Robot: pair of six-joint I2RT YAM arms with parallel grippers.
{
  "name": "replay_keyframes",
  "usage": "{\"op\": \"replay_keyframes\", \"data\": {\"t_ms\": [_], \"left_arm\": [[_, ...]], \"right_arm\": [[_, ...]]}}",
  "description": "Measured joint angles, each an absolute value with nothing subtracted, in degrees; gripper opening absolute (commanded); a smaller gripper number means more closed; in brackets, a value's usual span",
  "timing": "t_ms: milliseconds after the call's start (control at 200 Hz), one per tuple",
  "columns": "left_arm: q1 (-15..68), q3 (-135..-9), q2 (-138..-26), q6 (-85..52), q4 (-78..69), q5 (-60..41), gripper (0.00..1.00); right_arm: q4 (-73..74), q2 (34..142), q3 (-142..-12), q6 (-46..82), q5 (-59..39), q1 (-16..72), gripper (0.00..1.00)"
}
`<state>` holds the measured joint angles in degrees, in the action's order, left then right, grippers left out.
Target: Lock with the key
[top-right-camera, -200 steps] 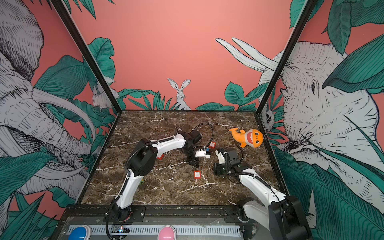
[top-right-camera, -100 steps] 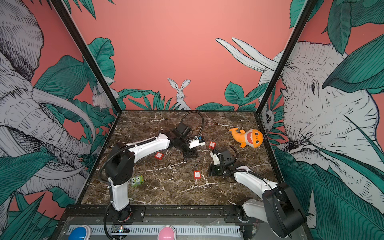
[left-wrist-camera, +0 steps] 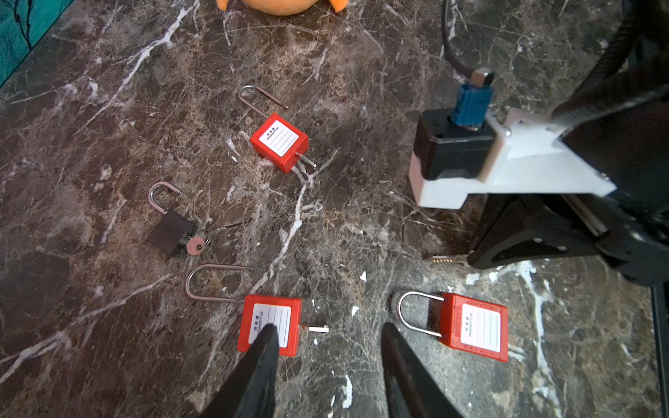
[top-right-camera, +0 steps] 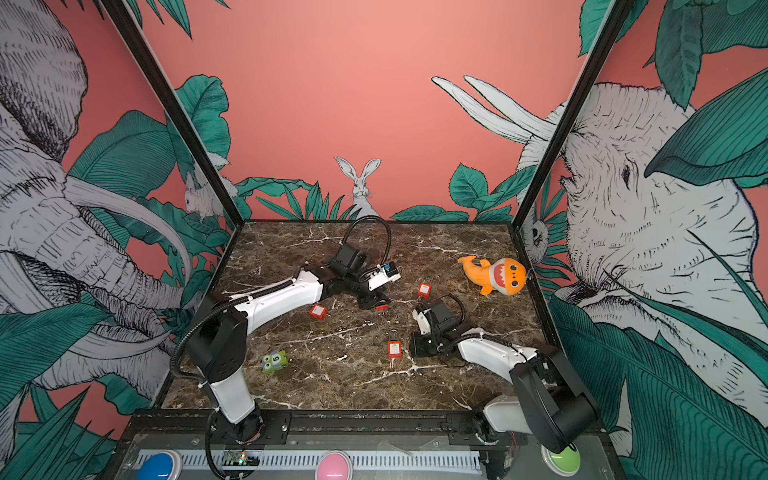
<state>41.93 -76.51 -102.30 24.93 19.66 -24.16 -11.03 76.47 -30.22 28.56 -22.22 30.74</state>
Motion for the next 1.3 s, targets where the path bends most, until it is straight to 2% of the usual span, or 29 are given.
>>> {"op": "replay_keyframes", "data": {"t_ms": [140,305,555,710,885,1301], "left_arm": [[41.93,-76.49,-102.3,24.8,19.16,-24.21,0.48],[41.8,-76.44,-102.28,24.8,18.7,-24.29,0.48],[40.95,-73.21,-99.33,23.0,13.89,-23.94,0.49],[40.71,-71.5,-96.86,21.91,9.8,-22.72,0.5],[40.66,-69.84,-95.29,21.76,6.26,-21.32,0.5],[39.07,-66.24,-92.42,22.52,5.04,-18.55,0.5]], "right_arm": [[-12.03,78.54,-33.87,27.88,-21.96,30.79,0.31],[-15.03,76.55,-37.95,25.32,-20.56,30.83,0.43],[-19.33,73.28,-45.54,23.27,-8.58,28.93,0.66],[-19.57,75.92,-49.54,25.5,-0.32,26.55,0.67],[-19.86,85.52,-55.75,29.17,5.19,24.6,0.67],[-20.78,101.41,-66.54,34.09,7.09,24.1,0.66]]}}
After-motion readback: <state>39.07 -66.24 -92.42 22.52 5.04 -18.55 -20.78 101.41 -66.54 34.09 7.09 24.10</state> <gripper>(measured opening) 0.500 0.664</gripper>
